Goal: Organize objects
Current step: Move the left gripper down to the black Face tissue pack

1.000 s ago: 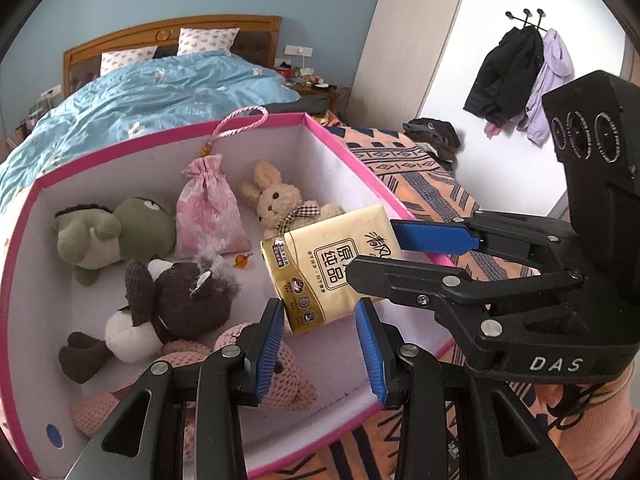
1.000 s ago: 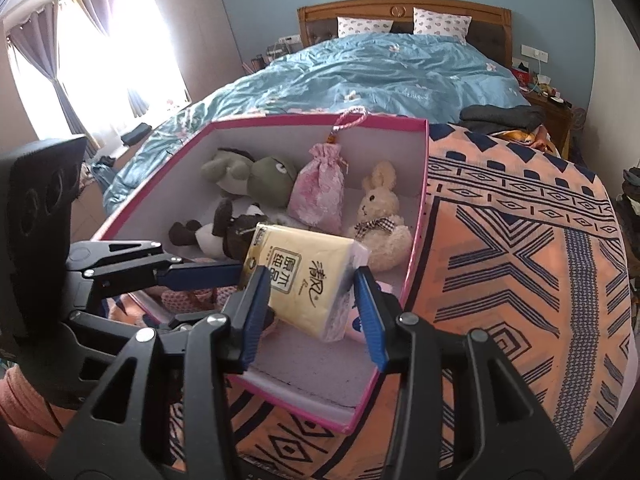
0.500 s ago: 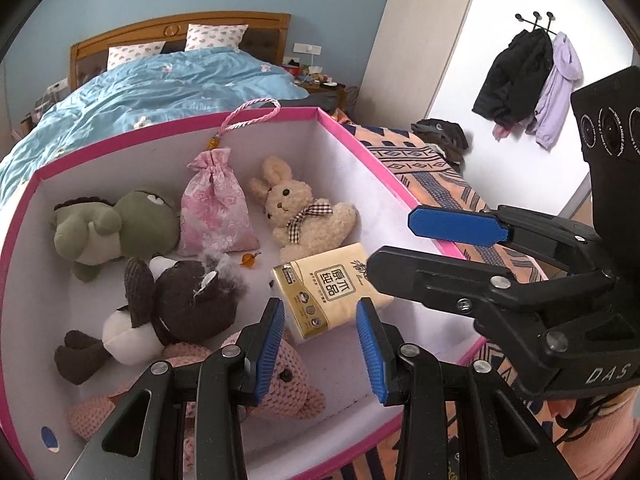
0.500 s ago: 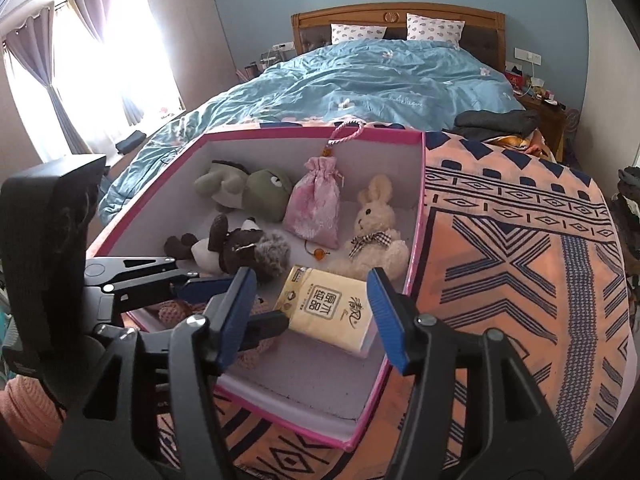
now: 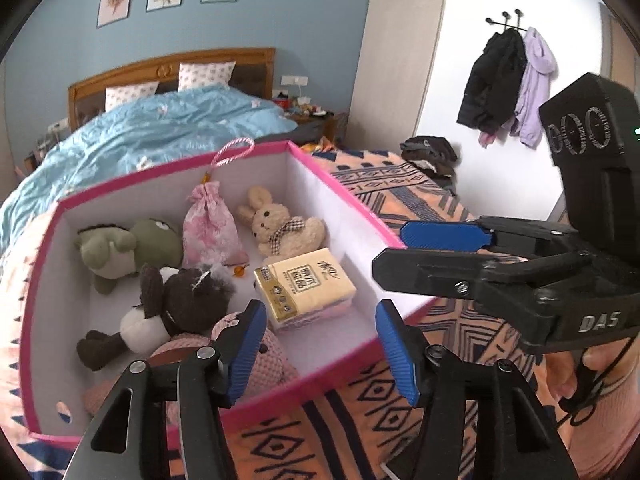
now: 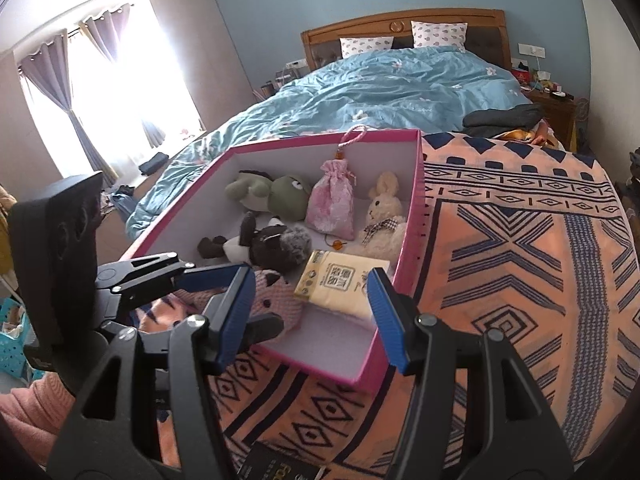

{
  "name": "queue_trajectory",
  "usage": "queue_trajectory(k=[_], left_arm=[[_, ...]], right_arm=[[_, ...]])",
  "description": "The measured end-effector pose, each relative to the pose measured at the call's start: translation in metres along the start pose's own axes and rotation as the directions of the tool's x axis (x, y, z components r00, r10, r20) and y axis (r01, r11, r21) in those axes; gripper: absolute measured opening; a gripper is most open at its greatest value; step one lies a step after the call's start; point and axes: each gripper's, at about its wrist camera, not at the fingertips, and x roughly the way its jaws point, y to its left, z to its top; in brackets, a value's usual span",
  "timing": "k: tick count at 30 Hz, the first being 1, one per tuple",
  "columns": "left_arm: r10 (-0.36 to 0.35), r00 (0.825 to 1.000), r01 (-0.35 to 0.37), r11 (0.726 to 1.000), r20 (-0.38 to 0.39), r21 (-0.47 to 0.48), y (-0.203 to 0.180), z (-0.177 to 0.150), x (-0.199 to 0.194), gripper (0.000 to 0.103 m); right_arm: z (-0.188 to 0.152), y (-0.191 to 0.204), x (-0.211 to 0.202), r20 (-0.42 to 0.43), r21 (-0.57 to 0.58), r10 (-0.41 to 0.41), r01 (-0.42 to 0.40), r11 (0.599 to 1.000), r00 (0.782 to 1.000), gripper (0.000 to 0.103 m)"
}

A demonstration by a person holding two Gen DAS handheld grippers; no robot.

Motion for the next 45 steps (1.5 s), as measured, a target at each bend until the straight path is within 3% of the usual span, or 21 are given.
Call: queue_trajectory(k=[6,15,24,34,43,45], left_arm=[[0.037,0.998,-0.04,0.997,0.055,0.059,-0.019,-0.008,-0.027,0.07],[0.017,0.998,-0.022,0.996,0.052,0.084,-0.035,-0.033,-0.043,0.072],[-0.041,0.996,0.042,0.999,-0.085,0.013,-0.035,-0.076,-0.019,0.072],[-0.108,0.975,0.102,0.994,-0.196,-0.041,-0.04,-0.108,-0.002,0.07],[-0.149,0.962,0.142,0.989,-0.228,-0.047,-0.048,-0.116,0.0,0.062],[-0.157,0.958,0.149,0.987,-0.241,-0.053,-0.049,-0.118,0.003,0.052]], right_arm=[[-0.013,0.008,-0.018,0.019,-0.014,0.024,-0.024,1.0,1.0,0.06],[-0.035,0.018,-0.035,0.017,-0.031,0.039,-0.039,0.999,0.999,0.06],[-0.087,0.009,-0.026,-0.066,0.035,0.035,-0.033,0.999,0.997,0.061],[-0.125,-0.007,-0.016,-0.156,0.107,0.041,-0.025,0.994,0.987,0.06],[-0.142,-0.004,-0.007,-0.185,0.138,0.076,-0.051,0.989,0.98,0.06],[-0.143,-0.004,-0.006,-0.187,0.144,0.082,-0.056,0.988,0.979,0.06]])
